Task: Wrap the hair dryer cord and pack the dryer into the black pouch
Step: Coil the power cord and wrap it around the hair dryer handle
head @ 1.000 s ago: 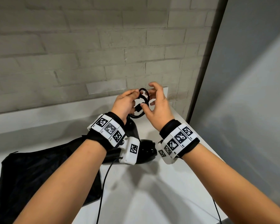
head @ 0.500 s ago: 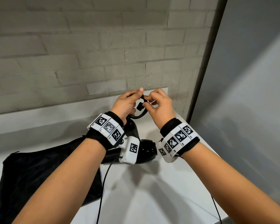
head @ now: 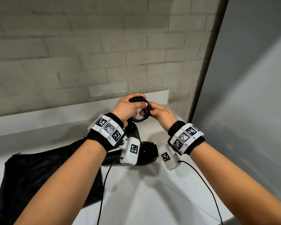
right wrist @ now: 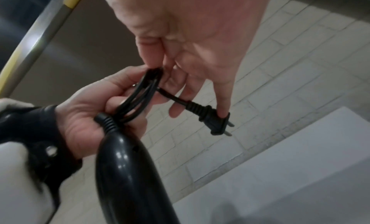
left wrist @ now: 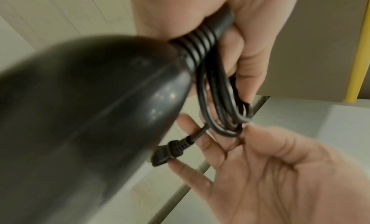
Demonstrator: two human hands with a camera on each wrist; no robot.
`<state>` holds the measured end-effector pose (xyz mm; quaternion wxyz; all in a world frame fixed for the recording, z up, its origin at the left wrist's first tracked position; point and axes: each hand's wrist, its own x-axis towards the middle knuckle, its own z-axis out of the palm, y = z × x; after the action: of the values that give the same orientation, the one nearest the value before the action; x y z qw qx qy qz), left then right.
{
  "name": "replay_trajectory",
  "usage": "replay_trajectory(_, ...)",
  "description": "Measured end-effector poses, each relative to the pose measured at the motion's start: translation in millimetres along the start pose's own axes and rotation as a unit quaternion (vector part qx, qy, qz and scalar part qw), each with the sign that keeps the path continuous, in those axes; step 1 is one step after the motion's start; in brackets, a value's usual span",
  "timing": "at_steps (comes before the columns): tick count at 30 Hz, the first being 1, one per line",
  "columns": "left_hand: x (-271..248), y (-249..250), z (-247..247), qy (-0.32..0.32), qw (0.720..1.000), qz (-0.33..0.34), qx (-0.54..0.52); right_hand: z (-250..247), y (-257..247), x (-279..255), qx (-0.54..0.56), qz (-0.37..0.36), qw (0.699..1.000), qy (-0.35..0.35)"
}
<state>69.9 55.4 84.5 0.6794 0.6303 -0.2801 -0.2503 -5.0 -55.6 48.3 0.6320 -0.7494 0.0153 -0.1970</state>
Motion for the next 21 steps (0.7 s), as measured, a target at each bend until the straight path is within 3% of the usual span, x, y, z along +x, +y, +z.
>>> replay_trajectory(5,2,-2,-4,-0.033,0.999,-0.014,0.009,-17,5,3,-0.104,-0.002,0.994,-0.031)
replay_trajectory(10,2,-3,-4,-0.045,0.998,-0.023,0.031,-23,-5,12,-0.251,-0.017,0.968,-0.001)
replay_trajectory(12,3,-3,-3,-0.036,0.999,-0.021,0.027,-24,-15,16,-0.398,-0.048,0.916,0.008)
replay_trajectory(14,4,-4,-3,-0.026,0.999,-0.02,0.016,-23,-27,16,-0.536,-0.07,0.84,0.032)
replay_trajectory(16,4,-4,-2,-0.027,0.999,-0.018,0.012,-26,-34,15,-0.605,-0.12,0.785,0.057)
replay_trajectory(21,6,-5,0,-0.007,0.999,-0.019,0.027,-25,-34,13,-0.669,-0.194,0.708,0.114)
